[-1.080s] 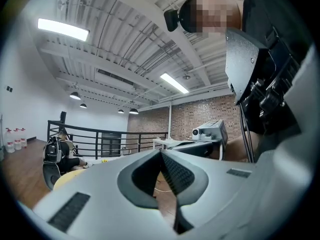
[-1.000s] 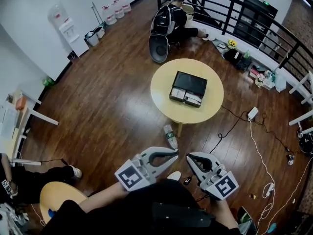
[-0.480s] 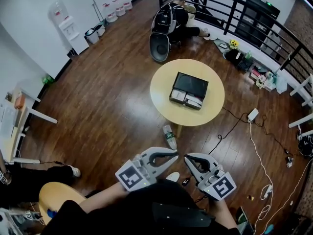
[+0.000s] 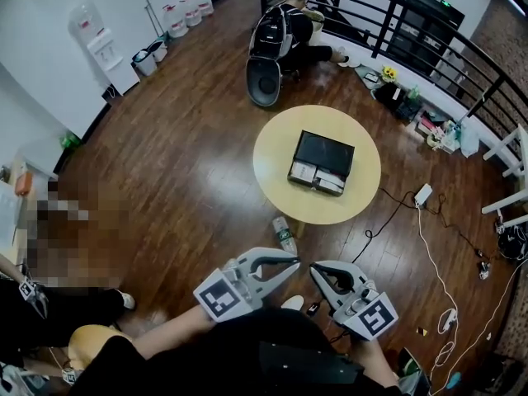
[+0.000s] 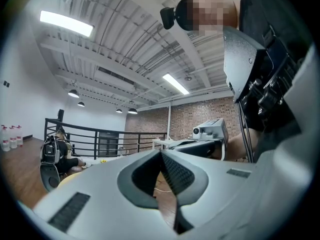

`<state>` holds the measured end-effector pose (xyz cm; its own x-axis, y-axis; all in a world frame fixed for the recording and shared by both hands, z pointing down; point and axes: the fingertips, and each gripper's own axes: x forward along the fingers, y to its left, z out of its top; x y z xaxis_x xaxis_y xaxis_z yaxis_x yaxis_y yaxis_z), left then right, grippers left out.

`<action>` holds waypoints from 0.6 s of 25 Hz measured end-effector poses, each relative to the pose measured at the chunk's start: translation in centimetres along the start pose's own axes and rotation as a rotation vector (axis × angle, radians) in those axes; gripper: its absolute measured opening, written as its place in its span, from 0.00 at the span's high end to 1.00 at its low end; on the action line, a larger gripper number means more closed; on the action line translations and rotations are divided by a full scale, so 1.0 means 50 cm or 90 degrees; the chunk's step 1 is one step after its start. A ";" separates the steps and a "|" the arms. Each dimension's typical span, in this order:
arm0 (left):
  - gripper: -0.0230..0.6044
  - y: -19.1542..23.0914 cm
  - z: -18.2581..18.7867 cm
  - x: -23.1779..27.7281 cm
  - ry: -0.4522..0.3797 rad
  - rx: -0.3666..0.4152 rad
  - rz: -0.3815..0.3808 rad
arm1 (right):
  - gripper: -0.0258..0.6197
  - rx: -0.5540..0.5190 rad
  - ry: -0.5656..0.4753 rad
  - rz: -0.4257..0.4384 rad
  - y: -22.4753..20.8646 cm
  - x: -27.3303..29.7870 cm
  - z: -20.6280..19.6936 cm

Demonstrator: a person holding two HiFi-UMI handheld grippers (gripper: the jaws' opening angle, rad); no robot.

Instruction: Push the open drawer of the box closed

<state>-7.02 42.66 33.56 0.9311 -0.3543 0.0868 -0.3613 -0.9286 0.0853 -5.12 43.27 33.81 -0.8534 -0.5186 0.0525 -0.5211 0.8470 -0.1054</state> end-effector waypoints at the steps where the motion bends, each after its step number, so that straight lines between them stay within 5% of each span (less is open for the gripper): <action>1: 0.92 0.026 -0.002 -0.005 0.002 -0.002 -0.004 | 0.95 0.006 -0.005 -0.006 -0.013 0.023 0.002; 15: 0.92 0.322 0.009 -0.029 -0.002 -0.006 -0.077 | 0.95 0.011 0.004 -0.062 -0.174 0.289 0.019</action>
<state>-14.15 28.17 34.37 0.9682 -0.2394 0.0725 -0.2460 -0.9637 0.1036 -12.89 28.29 34.56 -0.7985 -0.5980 0.0697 -0.6018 0.7900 -0.1168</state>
